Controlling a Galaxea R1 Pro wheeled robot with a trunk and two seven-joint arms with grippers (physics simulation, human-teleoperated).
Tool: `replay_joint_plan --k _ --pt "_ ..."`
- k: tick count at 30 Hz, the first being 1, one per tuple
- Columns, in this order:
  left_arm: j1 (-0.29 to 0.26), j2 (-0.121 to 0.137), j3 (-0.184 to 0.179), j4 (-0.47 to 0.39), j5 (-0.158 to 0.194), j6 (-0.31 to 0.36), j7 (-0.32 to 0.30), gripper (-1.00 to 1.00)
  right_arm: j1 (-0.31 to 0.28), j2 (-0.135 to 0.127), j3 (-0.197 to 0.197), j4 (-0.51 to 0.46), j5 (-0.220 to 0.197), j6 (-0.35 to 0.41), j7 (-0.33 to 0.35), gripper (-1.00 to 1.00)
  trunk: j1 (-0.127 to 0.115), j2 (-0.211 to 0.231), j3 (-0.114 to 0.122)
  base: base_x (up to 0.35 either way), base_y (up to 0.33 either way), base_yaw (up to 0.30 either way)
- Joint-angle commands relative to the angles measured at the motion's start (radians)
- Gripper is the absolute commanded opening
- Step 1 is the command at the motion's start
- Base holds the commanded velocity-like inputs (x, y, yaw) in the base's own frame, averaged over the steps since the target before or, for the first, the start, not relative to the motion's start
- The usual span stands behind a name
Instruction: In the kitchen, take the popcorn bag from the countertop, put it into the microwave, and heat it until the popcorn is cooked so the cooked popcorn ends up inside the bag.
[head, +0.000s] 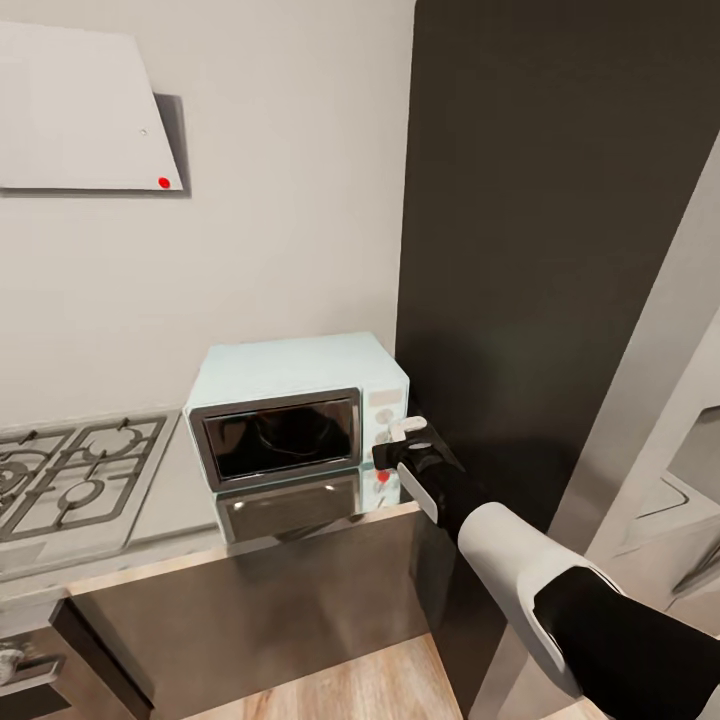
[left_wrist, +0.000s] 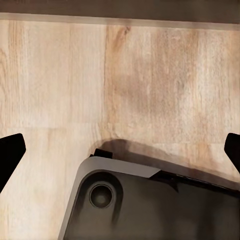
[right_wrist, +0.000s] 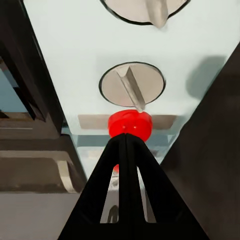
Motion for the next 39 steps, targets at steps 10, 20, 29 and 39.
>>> replay_joint_plan --k 10,20,29,39 --pt "0.000 -0.001 0.005 -0.002 0.008 0.000 -0.008 1.00 0.004 0.000 0.007 0.005 -0.011 0.000 -0.009 -1.00 0.000 -0.001 -0.001 0.000 0.000 0.000" --pt "0.000 -0.001 0.004 -0.002 0.008 0.000 -0.008 1.00 0.005 0.000 0.008 0.058 -0.010 -0.035 -0.008 -1.00 0.000 -0.001 -0.001 0.061 0.000 0.000" --pt "0.000 -0.001 0.005 -0.002 0.008 0.000 -0.008 1.00 0.005 0.000 0.008 0.059 -0.009 -0.044 -0.008 -1.00 0.000 -0.001 -0.001 0.044 0.000 0.000" --pt "0.000 -0.001 0.006 -0.002 0.008 0.000 -0.008 1.00 0.015 0.000 0.008 0.066 -0.009 -0.049 -0.008 -1.00 0.000 -0.001 -0.001 0.000 0.000 0.000"
